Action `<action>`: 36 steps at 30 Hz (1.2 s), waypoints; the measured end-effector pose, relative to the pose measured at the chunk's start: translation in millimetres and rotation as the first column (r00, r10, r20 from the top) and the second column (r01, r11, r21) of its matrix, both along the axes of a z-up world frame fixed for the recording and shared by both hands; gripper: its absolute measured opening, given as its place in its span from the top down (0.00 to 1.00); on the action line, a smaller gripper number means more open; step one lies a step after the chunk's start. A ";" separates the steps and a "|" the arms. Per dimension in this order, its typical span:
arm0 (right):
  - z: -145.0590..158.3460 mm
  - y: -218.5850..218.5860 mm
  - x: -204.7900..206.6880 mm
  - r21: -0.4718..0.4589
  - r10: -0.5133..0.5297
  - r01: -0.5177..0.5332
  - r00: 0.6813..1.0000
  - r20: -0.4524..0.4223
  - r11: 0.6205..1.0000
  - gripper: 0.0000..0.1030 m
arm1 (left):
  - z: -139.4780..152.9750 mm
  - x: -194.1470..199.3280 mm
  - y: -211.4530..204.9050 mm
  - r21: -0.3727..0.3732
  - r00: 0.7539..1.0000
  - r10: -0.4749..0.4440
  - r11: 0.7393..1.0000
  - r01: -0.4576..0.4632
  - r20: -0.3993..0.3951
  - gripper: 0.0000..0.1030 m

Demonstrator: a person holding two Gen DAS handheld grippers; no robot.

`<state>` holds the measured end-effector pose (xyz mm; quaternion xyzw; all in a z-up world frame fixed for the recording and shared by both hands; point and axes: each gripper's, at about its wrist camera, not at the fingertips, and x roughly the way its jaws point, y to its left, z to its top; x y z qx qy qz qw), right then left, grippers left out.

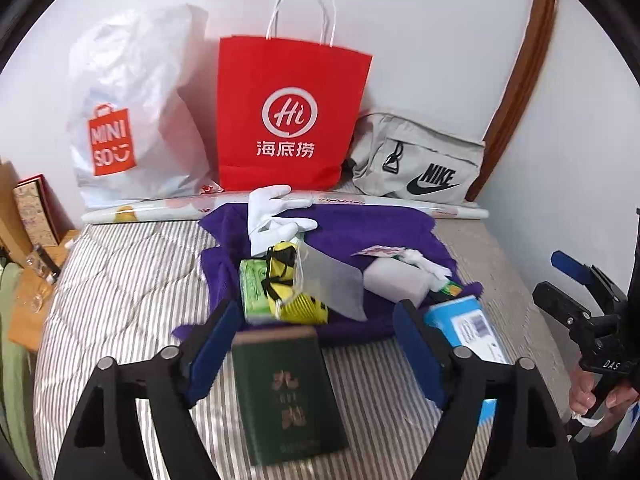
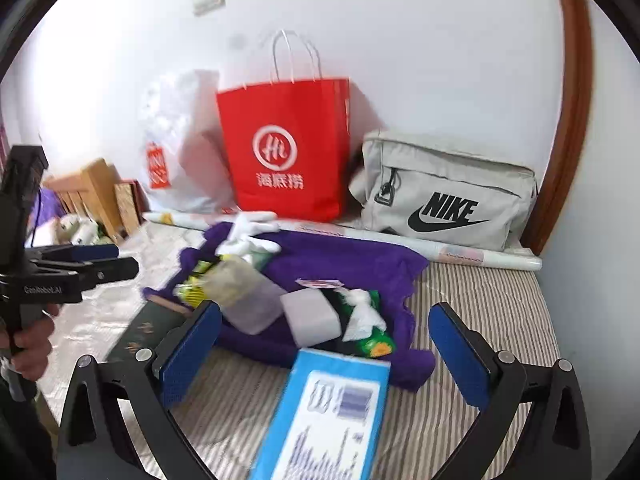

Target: Organize soft objects

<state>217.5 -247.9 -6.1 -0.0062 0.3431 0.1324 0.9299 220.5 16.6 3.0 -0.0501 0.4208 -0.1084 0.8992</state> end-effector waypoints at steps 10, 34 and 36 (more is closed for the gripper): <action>23.5 -1.6 -94.9 0.007 -0.071 0.071 0.997 0.017 0.997 0.01 | 22.8 -84.7 -7.1 -0.023 0.998 0.017 1.000 -0.016 0.060 0.07; 18.6 -14.5 -226.5 0.034 -0.157 0.156 0.987 0.017 0.987 0.01 | 22.0 -211.4 -41.4 0.067 0.985 0.056 0.995 -0.068 0.161 0.07; 16.0 -15.9 -229.7 0.047 -0.158 0.158 0.987 0.007 0.986 0.01 | 21.7 -216.2 -44.8 0.079 0.984 0.053 0.995 -0.067 0.167 0.07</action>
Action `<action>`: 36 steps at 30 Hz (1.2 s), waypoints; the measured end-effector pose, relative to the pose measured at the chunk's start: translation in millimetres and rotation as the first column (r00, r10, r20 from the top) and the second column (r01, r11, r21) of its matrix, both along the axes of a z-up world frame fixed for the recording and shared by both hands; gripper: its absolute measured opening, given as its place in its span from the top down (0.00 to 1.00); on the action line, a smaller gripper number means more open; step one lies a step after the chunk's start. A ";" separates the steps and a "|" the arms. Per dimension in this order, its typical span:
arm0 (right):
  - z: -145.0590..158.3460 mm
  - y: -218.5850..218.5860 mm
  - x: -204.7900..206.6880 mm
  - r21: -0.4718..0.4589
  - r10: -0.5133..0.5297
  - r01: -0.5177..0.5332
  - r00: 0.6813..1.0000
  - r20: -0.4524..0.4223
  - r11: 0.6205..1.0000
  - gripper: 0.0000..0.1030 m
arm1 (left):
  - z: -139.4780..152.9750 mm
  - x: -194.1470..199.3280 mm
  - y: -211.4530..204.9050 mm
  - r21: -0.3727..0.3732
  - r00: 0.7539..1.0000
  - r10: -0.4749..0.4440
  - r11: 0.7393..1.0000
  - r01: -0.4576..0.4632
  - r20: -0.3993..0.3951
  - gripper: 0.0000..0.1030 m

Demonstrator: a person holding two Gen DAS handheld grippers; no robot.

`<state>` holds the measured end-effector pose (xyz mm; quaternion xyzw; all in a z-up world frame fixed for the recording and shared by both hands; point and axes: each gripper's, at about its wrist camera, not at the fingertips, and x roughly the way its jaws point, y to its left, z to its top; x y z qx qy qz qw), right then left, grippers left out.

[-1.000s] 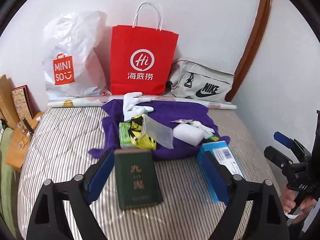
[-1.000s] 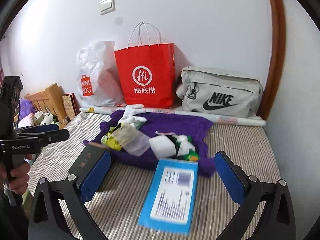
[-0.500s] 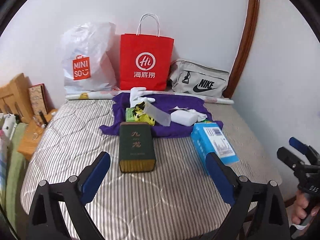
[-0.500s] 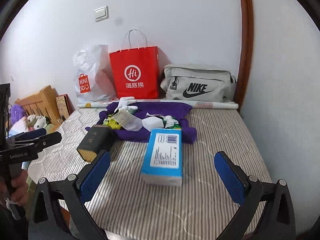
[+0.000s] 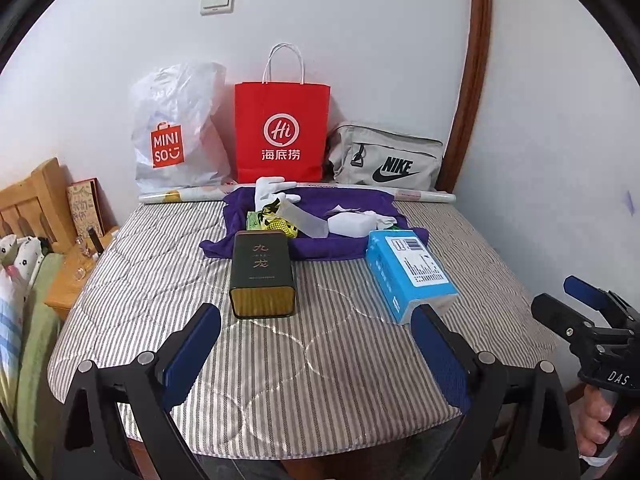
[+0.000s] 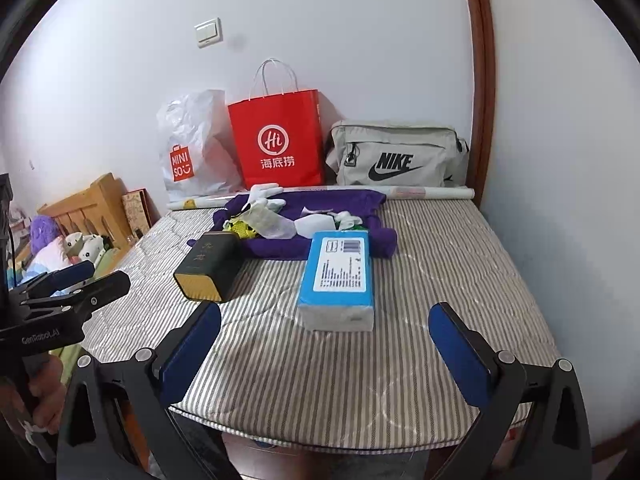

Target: Organize soft objects

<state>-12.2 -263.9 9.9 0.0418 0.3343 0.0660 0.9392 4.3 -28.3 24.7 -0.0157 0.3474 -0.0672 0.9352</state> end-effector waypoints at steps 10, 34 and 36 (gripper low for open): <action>-4.4 -0.7 -14.4 -0.002 -0.001 0.001 1.000 -0.006 1.000 0.01 | -4.9 -12.0 -3.4 -0.002 1.000 0.006 1.000 -0.006 -0.001 0.07; -0.1 2.9 -25.1 0.000 0.021 -0.021 1.000 0.003 1.000 0.01 | 0.6 -21.9 -3.6 0.013 1.000 0.008 1.000 -0.008 0.005 0.07; -0.2 2.9 -25.5 -0.001 0.022 -0.022 1.000 0.004 1.000 0.01 | 0.5 -21.7 -3.9 0.014 1.000 0.008 1.000 -0.008 0.005 0.07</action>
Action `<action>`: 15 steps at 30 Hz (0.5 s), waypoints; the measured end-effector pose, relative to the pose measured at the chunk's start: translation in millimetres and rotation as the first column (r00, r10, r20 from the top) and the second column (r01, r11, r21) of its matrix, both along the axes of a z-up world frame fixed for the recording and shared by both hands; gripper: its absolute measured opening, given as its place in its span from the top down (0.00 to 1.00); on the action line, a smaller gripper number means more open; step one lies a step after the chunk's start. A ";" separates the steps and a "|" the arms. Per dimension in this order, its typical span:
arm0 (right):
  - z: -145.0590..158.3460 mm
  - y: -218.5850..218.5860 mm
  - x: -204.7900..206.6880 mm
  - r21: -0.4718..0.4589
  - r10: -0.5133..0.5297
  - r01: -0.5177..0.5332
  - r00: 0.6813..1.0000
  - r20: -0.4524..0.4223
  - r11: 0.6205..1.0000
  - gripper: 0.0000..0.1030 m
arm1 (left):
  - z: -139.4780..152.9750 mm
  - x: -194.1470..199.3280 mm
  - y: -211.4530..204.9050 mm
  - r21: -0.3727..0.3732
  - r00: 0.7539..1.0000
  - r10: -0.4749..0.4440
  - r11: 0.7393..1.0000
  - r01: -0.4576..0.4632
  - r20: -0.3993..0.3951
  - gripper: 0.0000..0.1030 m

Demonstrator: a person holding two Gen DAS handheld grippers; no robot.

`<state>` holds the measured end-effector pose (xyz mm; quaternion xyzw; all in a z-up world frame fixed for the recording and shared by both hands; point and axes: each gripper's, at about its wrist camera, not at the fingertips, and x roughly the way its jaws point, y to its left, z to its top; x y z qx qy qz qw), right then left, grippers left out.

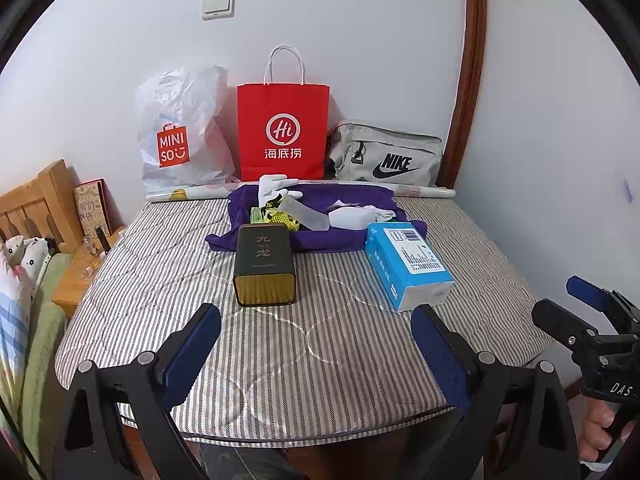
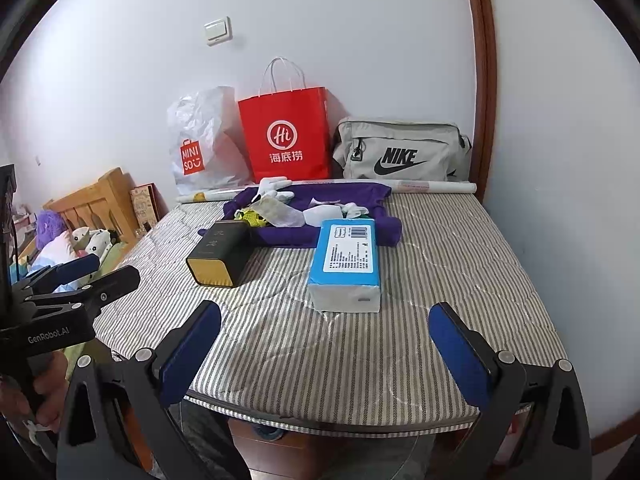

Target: Organize soft objects

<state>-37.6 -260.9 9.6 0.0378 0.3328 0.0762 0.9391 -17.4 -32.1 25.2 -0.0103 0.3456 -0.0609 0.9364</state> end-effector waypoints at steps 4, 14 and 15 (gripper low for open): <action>0.0 0.2 -0.1 0.001 -0.001 0.001 1.000 0.000 1.000 0.01 | 0.1 0.0 0.0 0.000 1.000 -0.001 1.000 0.001 -0.001 0.07; 0.3 0.4 0.3 0.001 0.002 -0.002 1.000 -0.001 1.000 0.01 | -1.5 0.1 1.2 -0.004 1.000 -0.004 1.000 0.004 -0.005 0.07; 0.2 0.3 0.2 0.001 0.002 -0.002 1.000 -0.002 1.000 0.01 | -1.5 0.0 1.4 -0.004 1.000 -0.004 1.000 0.004 -0.006 0.07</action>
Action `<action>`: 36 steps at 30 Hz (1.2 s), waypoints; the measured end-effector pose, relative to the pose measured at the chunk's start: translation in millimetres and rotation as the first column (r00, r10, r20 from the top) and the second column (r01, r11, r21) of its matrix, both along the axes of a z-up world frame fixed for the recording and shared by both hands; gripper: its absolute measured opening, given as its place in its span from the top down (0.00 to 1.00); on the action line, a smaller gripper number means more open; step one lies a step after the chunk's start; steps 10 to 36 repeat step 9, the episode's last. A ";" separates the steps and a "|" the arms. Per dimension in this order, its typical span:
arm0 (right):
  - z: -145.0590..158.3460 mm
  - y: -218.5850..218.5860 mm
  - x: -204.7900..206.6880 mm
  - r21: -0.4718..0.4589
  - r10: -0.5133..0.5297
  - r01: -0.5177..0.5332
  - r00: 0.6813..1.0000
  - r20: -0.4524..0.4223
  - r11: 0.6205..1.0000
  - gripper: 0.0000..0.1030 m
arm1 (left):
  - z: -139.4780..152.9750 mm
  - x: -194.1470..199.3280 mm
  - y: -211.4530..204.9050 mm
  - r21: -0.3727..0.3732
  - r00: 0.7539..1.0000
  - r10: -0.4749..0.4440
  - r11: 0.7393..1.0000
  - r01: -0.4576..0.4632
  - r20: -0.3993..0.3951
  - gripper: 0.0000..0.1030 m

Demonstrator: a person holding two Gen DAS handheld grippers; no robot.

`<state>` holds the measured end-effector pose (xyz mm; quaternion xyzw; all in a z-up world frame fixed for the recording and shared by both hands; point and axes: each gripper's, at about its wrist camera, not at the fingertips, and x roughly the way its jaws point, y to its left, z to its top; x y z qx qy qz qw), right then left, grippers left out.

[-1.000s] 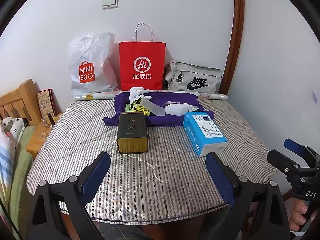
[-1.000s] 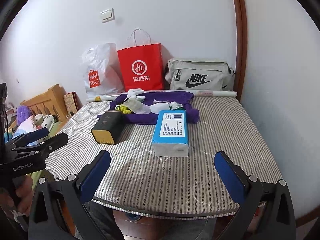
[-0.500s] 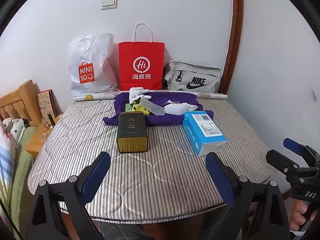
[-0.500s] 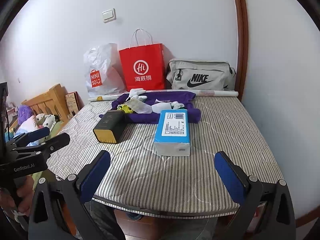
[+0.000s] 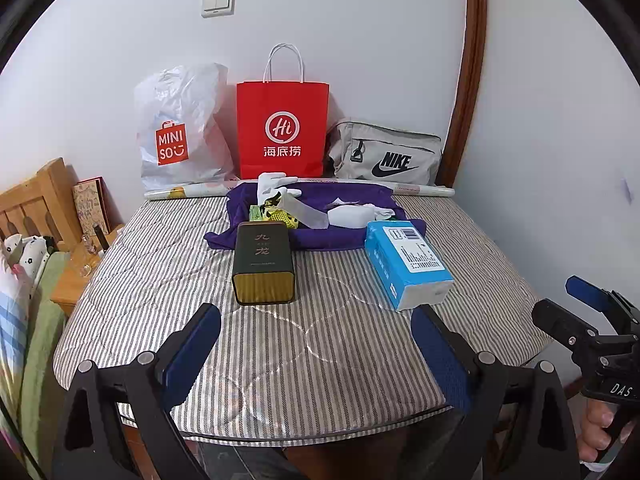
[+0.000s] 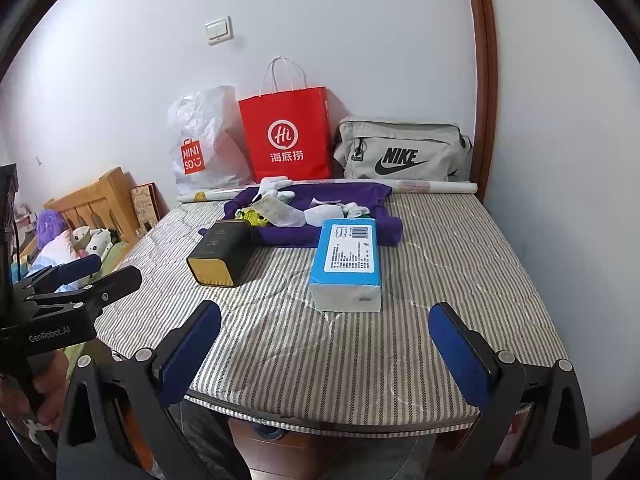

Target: Organize soft objects

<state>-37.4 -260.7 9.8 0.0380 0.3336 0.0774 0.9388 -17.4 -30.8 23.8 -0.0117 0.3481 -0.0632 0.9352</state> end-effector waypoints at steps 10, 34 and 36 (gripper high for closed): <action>0.4 -0.2 -0.2 0.000 0.001 -0.001 1.000 0.001 1.000 0.01 | 0.0 0.7 0.8 0.001 1.000 -0.002 1.000 0.002 0.002 0.07; 0.4 -0.2 -0.2 0.000 0.001 -0.001 1.000 0.001 1.000 0.01 | 0.0 0.7 0.8 0.001 1.000 -0.002 1.000 0.002 0.002 0.07; 0.4 -0.2 -0.2 0.000 0.001 -0.001 1.000 0.001 1.000 0.01 | 0.0 0.7 0.8 0.001 1.000 -0.002 1.000 0.002 0.002 0.07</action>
